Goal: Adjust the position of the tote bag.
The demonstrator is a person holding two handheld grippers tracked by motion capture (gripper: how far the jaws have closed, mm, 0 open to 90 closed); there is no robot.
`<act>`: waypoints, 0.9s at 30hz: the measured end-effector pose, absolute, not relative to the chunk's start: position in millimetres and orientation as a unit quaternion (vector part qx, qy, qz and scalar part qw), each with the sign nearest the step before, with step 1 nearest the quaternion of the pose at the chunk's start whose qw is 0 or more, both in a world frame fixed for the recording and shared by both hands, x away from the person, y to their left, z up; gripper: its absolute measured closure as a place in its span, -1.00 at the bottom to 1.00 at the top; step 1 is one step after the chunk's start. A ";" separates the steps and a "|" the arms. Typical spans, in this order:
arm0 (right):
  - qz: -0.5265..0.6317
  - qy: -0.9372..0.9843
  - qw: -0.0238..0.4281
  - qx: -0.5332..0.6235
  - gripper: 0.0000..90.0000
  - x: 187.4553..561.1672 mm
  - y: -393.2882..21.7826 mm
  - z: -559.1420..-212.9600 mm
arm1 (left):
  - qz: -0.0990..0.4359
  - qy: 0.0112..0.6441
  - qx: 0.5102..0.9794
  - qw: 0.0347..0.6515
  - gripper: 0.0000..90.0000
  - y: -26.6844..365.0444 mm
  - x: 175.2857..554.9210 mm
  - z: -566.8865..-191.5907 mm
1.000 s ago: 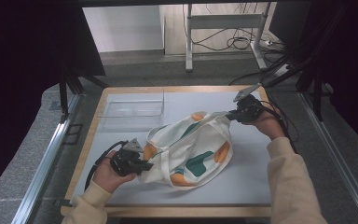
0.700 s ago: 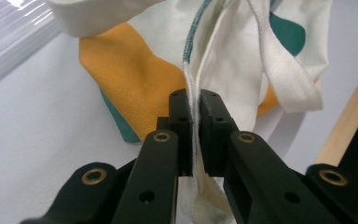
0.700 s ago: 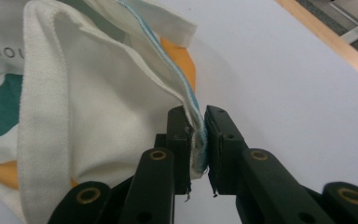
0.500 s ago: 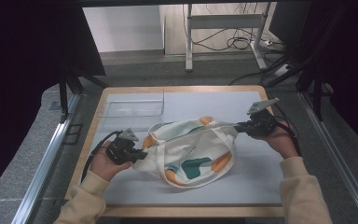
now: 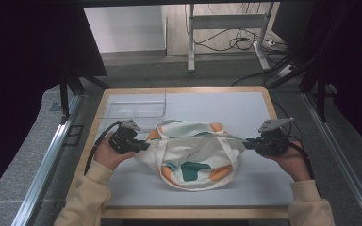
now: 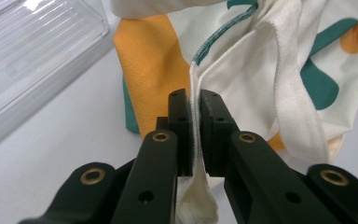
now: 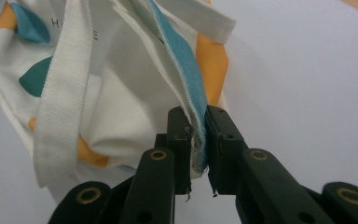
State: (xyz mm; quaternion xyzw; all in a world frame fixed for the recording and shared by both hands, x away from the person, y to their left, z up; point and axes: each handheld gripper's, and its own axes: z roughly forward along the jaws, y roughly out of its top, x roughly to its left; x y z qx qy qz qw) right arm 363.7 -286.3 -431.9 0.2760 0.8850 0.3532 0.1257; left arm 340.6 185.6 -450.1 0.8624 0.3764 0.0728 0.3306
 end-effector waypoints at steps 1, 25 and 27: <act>0.356 0.884 0.123 0.278 0.77 362.6 -287.9 -431.9 | 0.073 0.378 0.861 0.332 0.88 184.8 341.5 -451.7; 0.363 0.878 0.112 0.291 0.74 356.3 -291.1 -434.7 | 0.070 0.378 0.858 0.340 0.82 184.9 333.1 -457.4; 0.365 0.878 0.115 0.289 0.67 356.2 -291.5 -435.4 | 0.073 0.376 0.859 0.339 0.77 185.2 332.3 -456.8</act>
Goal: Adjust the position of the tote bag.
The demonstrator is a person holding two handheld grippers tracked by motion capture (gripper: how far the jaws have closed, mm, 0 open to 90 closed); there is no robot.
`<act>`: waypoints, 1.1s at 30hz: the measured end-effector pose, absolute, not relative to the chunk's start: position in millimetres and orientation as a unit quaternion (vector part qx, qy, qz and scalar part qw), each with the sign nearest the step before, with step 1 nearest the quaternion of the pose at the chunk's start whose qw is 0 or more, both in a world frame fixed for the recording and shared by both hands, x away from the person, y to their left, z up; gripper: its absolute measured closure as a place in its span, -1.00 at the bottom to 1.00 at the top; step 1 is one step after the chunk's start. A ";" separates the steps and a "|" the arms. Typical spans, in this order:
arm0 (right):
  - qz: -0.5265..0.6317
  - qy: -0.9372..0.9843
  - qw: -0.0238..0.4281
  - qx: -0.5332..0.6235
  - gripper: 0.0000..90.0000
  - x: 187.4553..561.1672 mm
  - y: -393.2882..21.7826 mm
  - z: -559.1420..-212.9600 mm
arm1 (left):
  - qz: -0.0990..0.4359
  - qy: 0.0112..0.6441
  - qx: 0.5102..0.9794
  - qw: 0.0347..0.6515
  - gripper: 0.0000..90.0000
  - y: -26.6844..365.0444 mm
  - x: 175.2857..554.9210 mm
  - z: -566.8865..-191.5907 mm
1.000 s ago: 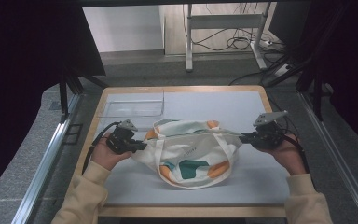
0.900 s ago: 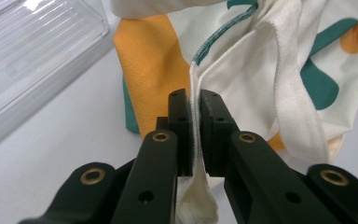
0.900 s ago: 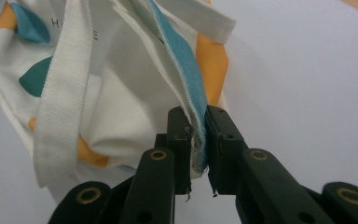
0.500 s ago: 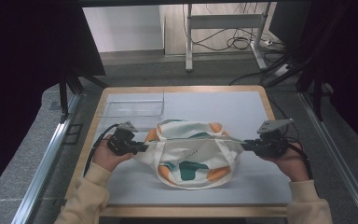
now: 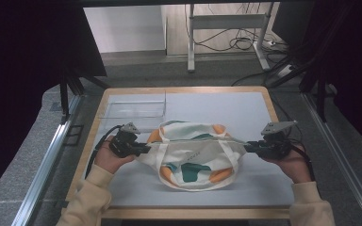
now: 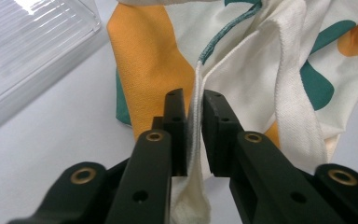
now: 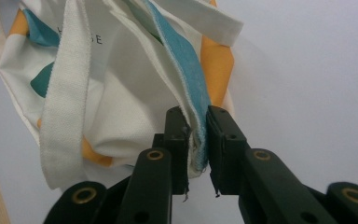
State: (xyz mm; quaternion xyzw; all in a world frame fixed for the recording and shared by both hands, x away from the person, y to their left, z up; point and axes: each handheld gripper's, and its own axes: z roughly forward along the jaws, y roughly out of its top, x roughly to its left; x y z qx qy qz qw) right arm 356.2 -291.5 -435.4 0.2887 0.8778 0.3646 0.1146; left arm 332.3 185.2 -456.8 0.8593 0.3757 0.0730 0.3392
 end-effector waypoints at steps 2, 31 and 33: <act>0.364 0.877 0.119 0.289 0.47 355.9 -292.4 -435.4 | 0.072 0.374 0.859 0.342 0.70 185.5 331.2 -456.2; 0.431 0.842 0.146 0.290 -0.21 348.3 -251.3 -398.3 | 0.104 0.366 0.839 0.388 -0.06 195.7 333.3 -428.4; 0.437 0.839 0.136 0.294 -0.21 348.4 -245.2 -398.0 | 0.104 0.366 0.838 0.392 -0.07 198.0 332.5 -427.5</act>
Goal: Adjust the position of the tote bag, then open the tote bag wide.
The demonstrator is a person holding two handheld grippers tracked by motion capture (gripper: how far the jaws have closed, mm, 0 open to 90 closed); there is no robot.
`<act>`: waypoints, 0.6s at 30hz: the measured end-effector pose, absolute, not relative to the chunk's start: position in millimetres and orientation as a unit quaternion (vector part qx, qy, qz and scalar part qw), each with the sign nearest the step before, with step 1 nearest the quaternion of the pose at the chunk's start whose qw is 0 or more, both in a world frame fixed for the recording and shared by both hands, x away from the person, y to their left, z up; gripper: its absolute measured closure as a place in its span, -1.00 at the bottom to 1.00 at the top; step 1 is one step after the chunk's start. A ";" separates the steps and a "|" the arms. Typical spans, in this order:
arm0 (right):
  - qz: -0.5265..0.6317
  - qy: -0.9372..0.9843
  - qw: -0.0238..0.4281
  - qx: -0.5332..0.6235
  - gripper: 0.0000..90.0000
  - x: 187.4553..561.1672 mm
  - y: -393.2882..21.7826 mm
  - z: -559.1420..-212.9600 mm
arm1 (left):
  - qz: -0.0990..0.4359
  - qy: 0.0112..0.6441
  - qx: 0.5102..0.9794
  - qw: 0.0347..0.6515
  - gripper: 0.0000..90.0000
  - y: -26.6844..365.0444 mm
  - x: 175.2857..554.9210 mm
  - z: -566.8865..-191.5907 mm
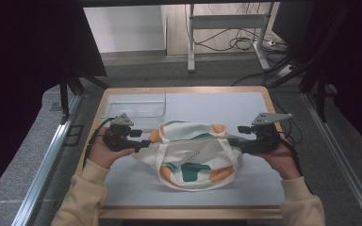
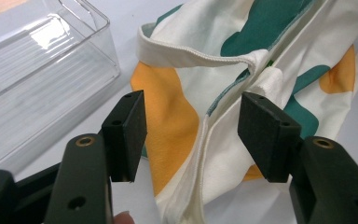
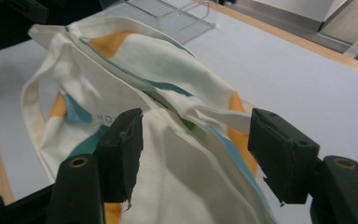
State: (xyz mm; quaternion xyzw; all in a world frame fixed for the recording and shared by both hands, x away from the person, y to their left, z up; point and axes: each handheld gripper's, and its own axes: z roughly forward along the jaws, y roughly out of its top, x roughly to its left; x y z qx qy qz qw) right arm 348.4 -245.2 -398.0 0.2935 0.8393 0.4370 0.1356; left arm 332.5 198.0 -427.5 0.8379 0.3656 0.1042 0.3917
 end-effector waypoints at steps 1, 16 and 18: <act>0.438 0.840 0.133 0.293 -0.21 348.1 -241.4 -398.1 | 0.104 0.365 0.838 0.392 -0.07 198.6 332.1 -427.4; 0.429 0.856 0.135 0.254 -0.22 340.5 -211.5 -398.4 | 0.121 0.349 0.843 0.391 -0.14 184.5 335.6 -412.4; 0.427 0.859 0.135 0.248 -0.22 337.9 -206.1 -397.8 | 0.121 0.345 0.844 0.393 -0.13 179.5 338.7 -410.7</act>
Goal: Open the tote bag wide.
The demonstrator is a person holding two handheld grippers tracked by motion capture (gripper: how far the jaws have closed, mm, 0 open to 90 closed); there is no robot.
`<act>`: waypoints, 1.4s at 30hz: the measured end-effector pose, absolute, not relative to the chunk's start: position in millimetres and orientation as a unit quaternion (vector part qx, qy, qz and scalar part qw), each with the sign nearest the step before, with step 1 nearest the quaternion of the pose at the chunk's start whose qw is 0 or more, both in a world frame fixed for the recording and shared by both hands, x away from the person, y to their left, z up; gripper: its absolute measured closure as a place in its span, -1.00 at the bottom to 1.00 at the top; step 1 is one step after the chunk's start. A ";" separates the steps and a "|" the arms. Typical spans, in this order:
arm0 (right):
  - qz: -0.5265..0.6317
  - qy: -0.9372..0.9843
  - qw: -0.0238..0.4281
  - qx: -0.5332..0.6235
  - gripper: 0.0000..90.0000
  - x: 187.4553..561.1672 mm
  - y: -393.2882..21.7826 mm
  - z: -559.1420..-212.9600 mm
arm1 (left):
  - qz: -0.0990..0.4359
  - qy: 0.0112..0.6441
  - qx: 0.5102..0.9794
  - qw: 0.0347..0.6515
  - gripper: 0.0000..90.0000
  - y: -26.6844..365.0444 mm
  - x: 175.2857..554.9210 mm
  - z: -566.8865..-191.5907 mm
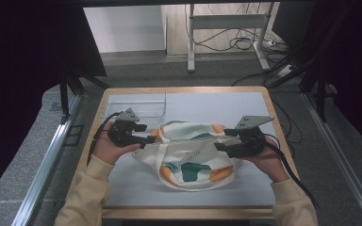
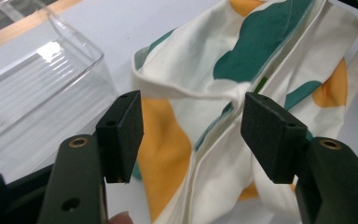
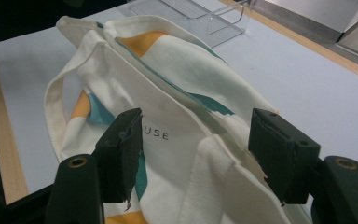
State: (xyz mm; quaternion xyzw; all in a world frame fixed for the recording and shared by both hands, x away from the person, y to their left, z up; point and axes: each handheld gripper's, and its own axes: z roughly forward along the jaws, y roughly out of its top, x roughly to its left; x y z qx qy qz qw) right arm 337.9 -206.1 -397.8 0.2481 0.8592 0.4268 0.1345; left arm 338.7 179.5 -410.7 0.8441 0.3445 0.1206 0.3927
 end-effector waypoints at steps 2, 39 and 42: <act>0.425 0.861 0.135 0.245 -0.21 336.7 -204.4 -397.6 | 0.120 0.336 0.849 0.390 -0.13 174.3 342.7 -410.1; 0.419 0.869 0.137 0.224 -0.20 327.2 -191.0 -398.6 | 0.055 0.226 0.903 0.360 0.48 98.6 370.5 -433.0; 0.418 0.870 0.136 0.222 -0.20 327.1 -190.1 -399.8 | 0.051 0.226 0.902 0.366 0.75 99.4 370.3 -432.2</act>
